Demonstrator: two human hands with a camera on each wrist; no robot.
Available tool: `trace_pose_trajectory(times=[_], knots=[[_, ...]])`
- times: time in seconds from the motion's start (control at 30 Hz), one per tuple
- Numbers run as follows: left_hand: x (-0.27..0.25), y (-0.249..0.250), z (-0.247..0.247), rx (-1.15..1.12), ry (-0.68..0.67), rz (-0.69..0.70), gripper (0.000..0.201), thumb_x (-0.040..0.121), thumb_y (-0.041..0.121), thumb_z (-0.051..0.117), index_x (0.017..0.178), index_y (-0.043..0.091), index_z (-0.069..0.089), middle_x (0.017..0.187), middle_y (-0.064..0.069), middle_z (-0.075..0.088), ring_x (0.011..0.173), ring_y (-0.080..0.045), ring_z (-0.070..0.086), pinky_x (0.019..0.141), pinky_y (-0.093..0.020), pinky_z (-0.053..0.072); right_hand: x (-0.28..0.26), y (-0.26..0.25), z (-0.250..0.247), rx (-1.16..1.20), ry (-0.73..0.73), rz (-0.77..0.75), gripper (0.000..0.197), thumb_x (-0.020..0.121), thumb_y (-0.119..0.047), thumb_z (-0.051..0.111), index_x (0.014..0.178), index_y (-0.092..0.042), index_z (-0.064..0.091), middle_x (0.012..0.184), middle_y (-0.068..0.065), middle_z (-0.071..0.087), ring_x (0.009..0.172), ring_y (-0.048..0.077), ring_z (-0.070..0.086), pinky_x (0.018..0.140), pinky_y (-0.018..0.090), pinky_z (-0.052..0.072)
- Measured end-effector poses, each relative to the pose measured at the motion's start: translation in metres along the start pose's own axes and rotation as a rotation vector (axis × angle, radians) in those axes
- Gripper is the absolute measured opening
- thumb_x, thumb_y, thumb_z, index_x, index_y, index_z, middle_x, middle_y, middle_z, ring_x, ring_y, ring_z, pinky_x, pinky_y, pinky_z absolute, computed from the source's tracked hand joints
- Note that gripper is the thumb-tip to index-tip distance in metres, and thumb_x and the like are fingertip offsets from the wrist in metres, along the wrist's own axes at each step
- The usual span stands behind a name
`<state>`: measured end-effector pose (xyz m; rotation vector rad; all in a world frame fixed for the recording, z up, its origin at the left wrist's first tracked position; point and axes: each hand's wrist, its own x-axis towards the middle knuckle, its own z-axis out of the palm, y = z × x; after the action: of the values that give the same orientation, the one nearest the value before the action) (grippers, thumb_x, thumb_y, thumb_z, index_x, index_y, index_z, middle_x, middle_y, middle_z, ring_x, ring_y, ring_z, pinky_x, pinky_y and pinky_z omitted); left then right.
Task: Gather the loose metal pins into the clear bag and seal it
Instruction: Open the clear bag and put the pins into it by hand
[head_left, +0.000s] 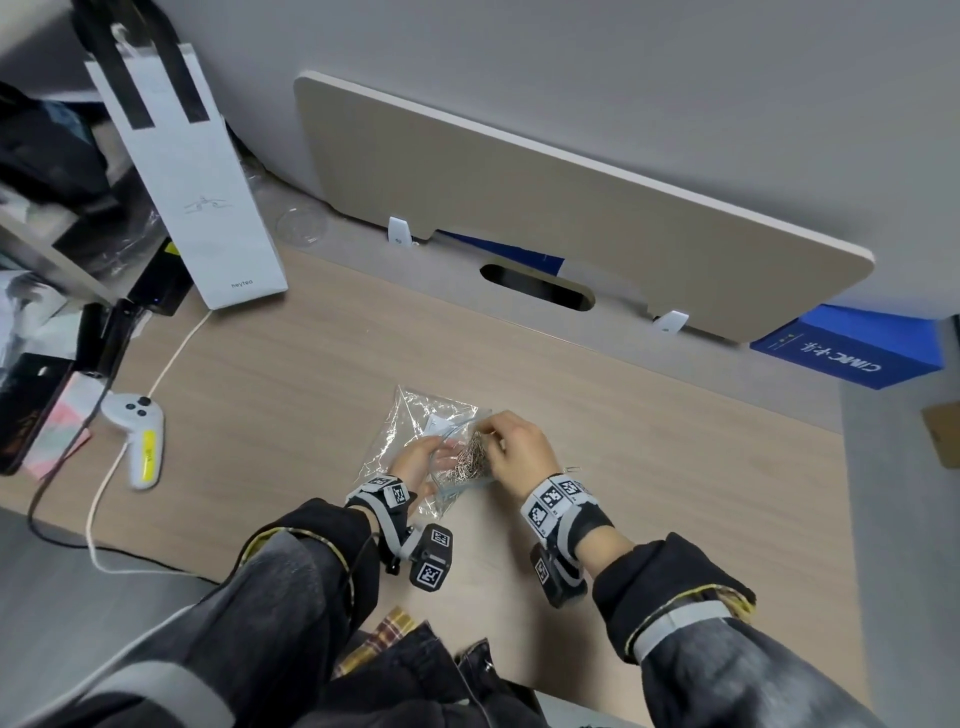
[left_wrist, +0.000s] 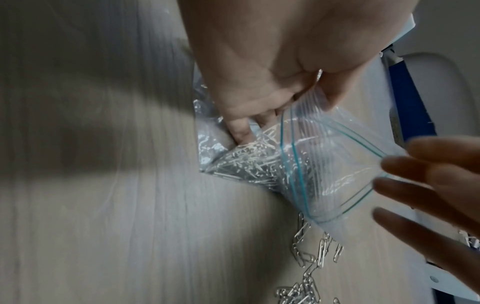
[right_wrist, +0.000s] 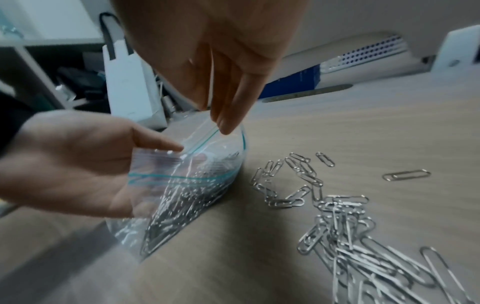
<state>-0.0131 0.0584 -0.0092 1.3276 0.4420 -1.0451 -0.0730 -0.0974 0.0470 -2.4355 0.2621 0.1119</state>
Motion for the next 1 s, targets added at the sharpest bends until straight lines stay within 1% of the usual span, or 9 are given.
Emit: trace_pose_trajectory(times=[0.1,0.17,0.23,0.4,0.57,0.7,0.77,0.9,1.0], knots=[[-0.003,0.002,0.002,0.017,0.001,-0.003,0.027,0.098,0.026,0.041,0.101,0.011,0.063,0.108,-0.007,0.069,0.111,-0.026,0.059,0.105,-0.062,0.037,-0.004,0.021,-0.014,0.047,0.177,0.121,0.024,0.079,-0.001,0.049,0.089,-0.011,0.068,0.094,0.006,0.068,0.089,0.026,0.063,0.082,0.032,0.049],[-0.004,0.001,0.003,0.033,-0.006,0.007,0.027,0.098,0.027,0.041,0.102,0.012,0.063,0.11,-0.005,0.07,0.114,-0.026,0.059,0.105,-0.061,0.038,-0.009,0.039,-0.021,0.0,0.178,0.251,0.026,0.079,0.001,0.047,0.089,-0.012,0.068,0.098,0.006,0.067,0.093,0.027,0.062,0.081,0.031,0.047],[-0.002,0.0,0.002,0.04,-0.005,0.012,0.027,0.097,0.027,0.042,0.102,0.012,0.064,0.111,-0.004,0.07,0.112,-0.024,0.06,0.105,-0.059,0.038,-0.017,0.052,-0.021,-0.117,0.069,0.348,0.025,0.084,-0.005,0.046,0.096,-0.014,0.067,0.106,0.005,0.064,0.1,0.026,0.06,0.081,0.031,0.046],[0.001,-0.001,0.003,0.035,-0.005,0.011,0.024,0.097,0.024,0.043,0.104,0.01,0.062,0.111,-0.004,0.068,0.108,-0.022,0.059,0.106,-0.061,0.036,-0.032,0.06,-0.011,-0.243,-0.213,0.35,0.02,0.085,-0.014,0.05,0.099,-0.019,0.063,0.109,0.004,0.059,0.102,0.025,0.059,0.083,0.032,0.048],[-0.001,-0.001,0.006,0.044,0.0,0.016,0.025,0.098,0.024,0.042,0.104,0.01,0.061,0.109,-0.004,0.067,0.104,-0.021,0.059,0.107,-0.059,0.035,-0.043,0.058,-0.014,-0.15,-0.35,0.382,0.023,0.077,-0.011,0.051,0.081,-0.025,0.069,0.095,-0.003,0.071,0.092,0.019,0.063,0.082,0.028,0.052],[-0.001,-0.001,0.007,0.05,0.016,0.016,0.024,0.097,0.023,0.043,0.103,0.009,0.062,0.11,-0.005,0.067,0.104,-0.021,0.06,0.107,-0.06,0.035,-0.054,0.057,-0.014,-0.078,-0.619,0.411,0.03,0.07,-0.007,0.048,0.074,-0.024,0.072,0.07,-0.002,0.07,0.073,0.021,0.069,0.062,0.024,0.054],[-0.001,-0.001,0.007,0.054,0.018,0.023,0.024,0.097,0.023,0.043,0.102,0.009,0.062,0.109,-0.005,0.067,0.108,-0.023,0.059,0.105,-0.059,0.037,-0.058,0.06,-0.011,-0.097,-0.694,0.389,0.032,0.069,-0.002,0.048,0.078,-0.019,0.074,0.073,0.001,0.071,0.077,0.023,0.071,0.065,0.024,0.055],[-0.002,-0.001,0.009,0.061,0.025,0.031,0.023,0.096,0.022,0.043,0.1,0.009,0.062,0.115,-0.008,0.066,0.102,-0.021,0.06,0.105,-0.057,0.038,-0.054,0.068,-0.006,-0.067,-0.541,0.365,0.037,0.071,0.003,0.044,0.079,-0.017,0.075,0.094,-0.001,0.074,0.09,0.017,0.065,0.08,0.019,0.048],[-0.002,-0.001,0.009,0.063,0.027,0.032,0.025,0.096,0.022,0.043,0.103,0.008,0.062,0.123,-0.013,0.064,0.103,-0.021,0.06,0.103,-0.056,0.041,-0.047,0.071,-0.007,-0.013,-0.393,0.379,0.041,0.073,0.003,0.041,0.071,-0.027,0.069,0.096,-0.004,0.072,0.093,0.016,0.064,0.091,0.025,0.05]])
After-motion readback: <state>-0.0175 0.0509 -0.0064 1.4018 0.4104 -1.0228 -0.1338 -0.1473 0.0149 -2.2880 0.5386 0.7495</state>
